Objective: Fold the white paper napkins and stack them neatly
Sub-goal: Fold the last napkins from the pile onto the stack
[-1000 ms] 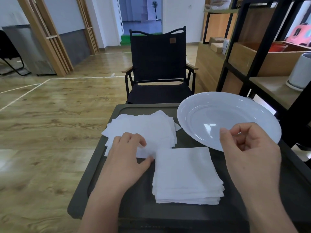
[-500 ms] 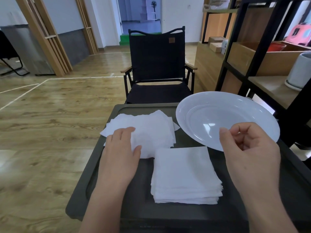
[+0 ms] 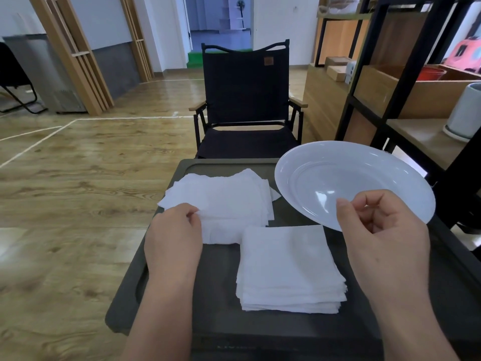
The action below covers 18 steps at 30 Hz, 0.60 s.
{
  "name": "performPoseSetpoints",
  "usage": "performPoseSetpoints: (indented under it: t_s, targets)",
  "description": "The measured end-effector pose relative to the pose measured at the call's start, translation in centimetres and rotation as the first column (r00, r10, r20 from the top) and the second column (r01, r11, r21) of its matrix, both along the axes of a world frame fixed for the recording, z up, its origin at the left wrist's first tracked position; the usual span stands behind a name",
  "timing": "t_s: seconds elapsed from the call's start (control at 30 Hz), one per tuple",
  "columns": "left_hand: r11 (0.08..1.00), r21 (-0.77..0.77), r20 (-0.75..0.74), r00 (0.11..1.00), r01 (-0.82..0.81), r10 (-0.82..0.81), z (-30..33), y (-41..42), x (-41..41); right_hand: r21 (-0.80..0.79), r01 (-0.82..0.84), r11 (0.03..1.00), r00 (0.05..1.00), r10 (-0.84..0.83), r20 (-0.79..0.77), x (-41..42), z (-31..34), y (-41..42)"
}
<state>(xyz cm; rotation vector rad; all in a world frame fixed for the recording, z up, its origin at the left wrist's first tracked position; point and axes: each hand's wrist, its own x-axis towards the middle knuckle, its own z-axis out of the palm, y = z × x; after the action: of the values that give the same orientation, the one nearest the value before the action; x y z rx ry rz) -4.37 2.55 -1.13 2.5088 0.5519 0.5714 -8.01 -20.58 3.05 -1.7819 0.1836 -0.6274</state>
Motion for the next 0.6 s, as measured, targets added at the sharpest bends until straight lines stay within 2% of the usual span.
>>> performPoseSetpoints:
  t_s: [0.07,0.17,0.27,0.33,0.47,0.6]
  targets:
    - [0.999,-0.013,0.021,0.999,-0.035,0.035,0.3,-0.1,-0.3,-0.007,-0.007,1.000,1.000,0.006,-0.007,0.0,0.0,0.2]
    - [0.997,-0.076,0.056,0.998,0.004,0.001,0.7,-0.4,-0.4,-0.006,-0.020,1.000,1.000,0.020,-0.016,0.0,-0.2,0.4]
    - [0.996,-0.007,-0.047,0.995,0.092,-0.092,0.1,-0.3,-0.2,-0.001,-0.027,1.000,0.999,0.027,-0.021,0.0,-0.2,0.6]
    - [0.993,0.040,-0.060,0.992,0.109,-0.106,-0.4,-0.1,0.1,0.005,-0.031,1.000,0.999,0.031,-0.025,0.0,-0.3,0.6]
    - [0.995,0.031,0.124,0.987,0.098,-0.101,-0.3,0.2,0.1,0.013,-0.053,0.999,0.998,0.054,-0.029,-0.1,-0.3,0.6]
    - [0.981,-0.102,0.299,0.946,0.164,-0.127,1.2,-0.8,-0.8,0.034,-0.192,0.981,0.980,0.194,-0.046,-0.4,-0.1,1.3]
